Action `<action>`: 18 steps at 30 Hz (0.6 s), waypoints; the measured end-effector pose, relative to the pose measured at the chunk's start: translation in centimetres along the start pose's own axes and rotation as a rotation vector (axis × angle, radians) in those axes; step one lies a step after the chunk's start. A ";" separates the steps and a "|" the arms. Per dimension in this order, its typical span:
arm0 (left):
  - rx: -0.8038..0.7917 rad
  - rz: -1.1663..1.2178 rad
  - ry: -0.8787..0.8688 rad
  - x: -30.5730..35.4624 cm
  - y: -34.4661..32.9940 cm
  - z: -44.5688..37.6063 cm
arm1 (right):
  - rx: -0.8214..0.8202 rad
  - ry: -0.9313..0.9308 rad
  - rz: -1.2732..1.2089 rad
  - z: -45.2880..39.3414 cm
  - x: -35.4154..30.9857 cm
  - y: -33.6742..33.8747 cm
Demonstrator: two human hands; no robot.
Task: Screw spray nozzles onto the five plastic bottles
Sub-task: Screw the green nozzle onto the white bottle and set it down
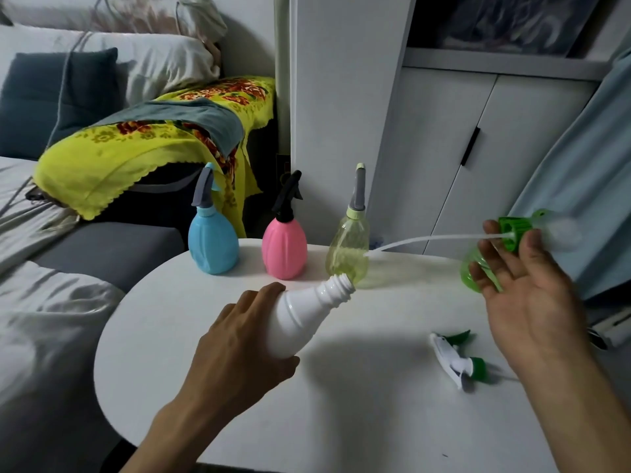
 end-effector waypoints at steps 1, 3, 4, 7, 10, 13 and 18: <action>-0.002 -0.002 -0.001 0.1 -0.1 0.0 | 0.003 -0.003 -0.010 -0.1 0.0 0.1; 0.003 -0.007 -0.007 0.5 -0.2 0.0 | -0.002 0.006 -0.015 0.0 -0.1 0.2; 0.009 -0.005 -0.006 0.6 -0.2 -0.1 | -0.004 0.011 -0.013 0.0 -0.1 0.3; 0.026 0.010 -0.001 0.7 -0.3 -0.2 | -0.005 0.017 -0.008 0.1 -0.2 0.6; 0.029 0.036 0.003 0.9 -0.3 -0.3 | -0.009 0.016 0.003 0.1 -0.2 0.7; 0.035 0.043 -0.005 1.1 -0.3 -0.3 | -0.032 0.016 0.031 0.5 0.0 0.1; 0.042 0.034 -0.010 1.4 -0.2 -0.3 | -0.074 -0.007 0.067 1.7 1.0 -1.8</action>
Point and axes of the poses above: each hand's wrist, its own z-axis away from the middle knuckle, its own y-axis out of the back of the hand, x = y × z, the point moved 3 cm from there along -z, towards the middle knuckle, and after that the axes turned 9 degrees about z, right-handed, at the moved point
